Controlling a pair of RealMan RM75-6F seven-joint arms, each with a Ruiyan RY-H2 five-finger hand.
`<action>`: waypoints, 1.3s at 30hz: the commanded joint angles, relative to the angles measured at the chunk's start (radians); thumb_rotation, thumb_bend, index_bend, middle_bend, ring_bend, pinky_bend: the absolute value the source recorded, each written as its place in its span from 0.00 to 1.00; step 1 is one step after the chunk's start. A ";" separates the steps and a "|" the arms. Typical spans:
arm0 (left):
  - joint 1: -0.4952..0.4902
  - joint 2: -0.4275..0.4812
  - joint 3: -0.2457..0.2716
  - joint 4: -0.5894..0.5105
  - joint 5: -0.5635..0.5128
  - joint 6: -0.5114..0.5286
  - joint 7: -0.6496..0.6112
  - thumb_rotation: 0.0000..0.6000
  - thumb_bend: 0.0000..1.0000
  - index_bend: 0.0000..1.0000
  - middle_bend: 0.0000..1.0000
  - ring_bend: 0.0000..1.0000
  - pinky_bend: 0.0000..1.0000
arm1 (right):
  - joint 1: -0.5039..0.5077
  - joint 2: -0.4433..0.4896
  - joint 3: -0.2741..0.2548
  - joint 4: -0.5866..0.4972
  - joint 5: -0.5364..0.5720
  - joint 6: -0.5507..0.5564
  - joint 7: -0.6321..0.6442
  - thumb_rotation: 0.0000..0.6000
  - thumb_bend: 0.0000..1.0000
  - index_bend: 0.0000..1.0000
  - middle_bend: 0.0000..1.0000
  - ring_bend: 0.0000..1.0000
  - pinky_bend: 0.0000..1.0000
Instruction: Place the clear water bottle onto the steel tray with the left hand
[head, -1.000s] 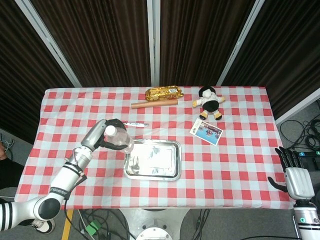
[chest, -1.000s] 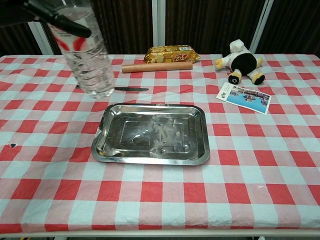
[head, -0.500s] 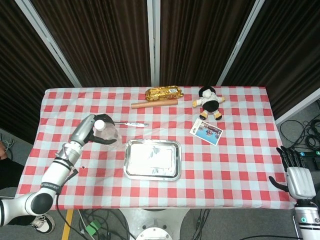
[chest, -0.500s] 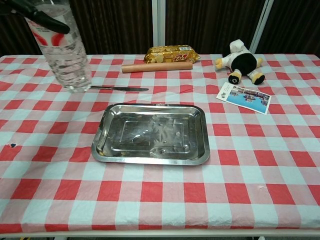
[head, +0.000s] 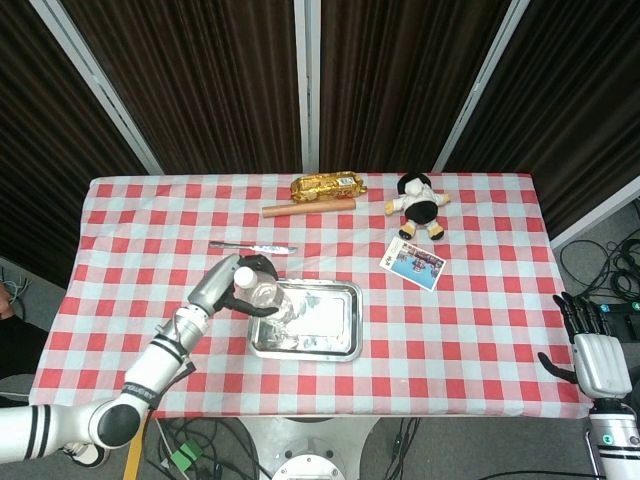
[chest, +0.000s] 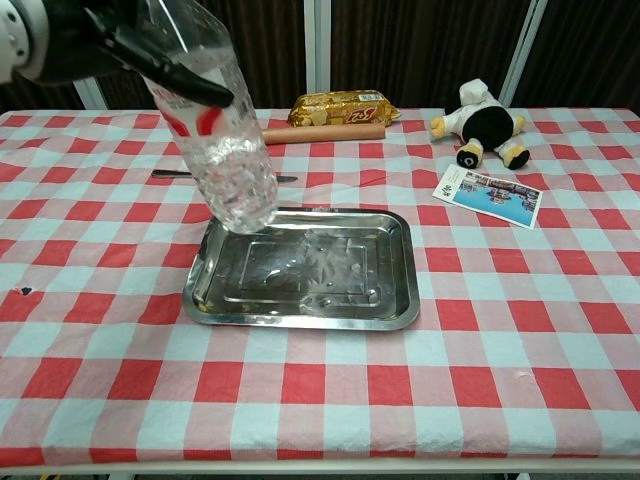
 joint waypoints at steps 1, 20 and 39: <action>-0.027 -0.088 0.043 0.040 0.002 0.017 0.030 1.00 0.22 0.62 0.66 0.40 0.37 | 0.001 0.000 -0.001 -0.001 0.000 -0.003 -0.002 1.00 0.15 0.07 0.05 0.00 0.00; -0.039 -0.271 0.084 0.234 0.068 0.066 0.077 1.00 0.22 0.62 0.66 0.40 0.36 | 0.000 -0.005 0.005 0.028 0.019 -0.018 0.022 1.00 0.15 0.07 0.05 0.00 0.00; -0.006 -0.268 0.084 0.238 0.131 0.042 0.051 1.00 0.11 0.40 0.46 0.33 0.30 | 0.002 -0.002 0.010 0.018 0.022 -0.020 0.019 1.00 0.15 0.07 0.05 0.00 0.00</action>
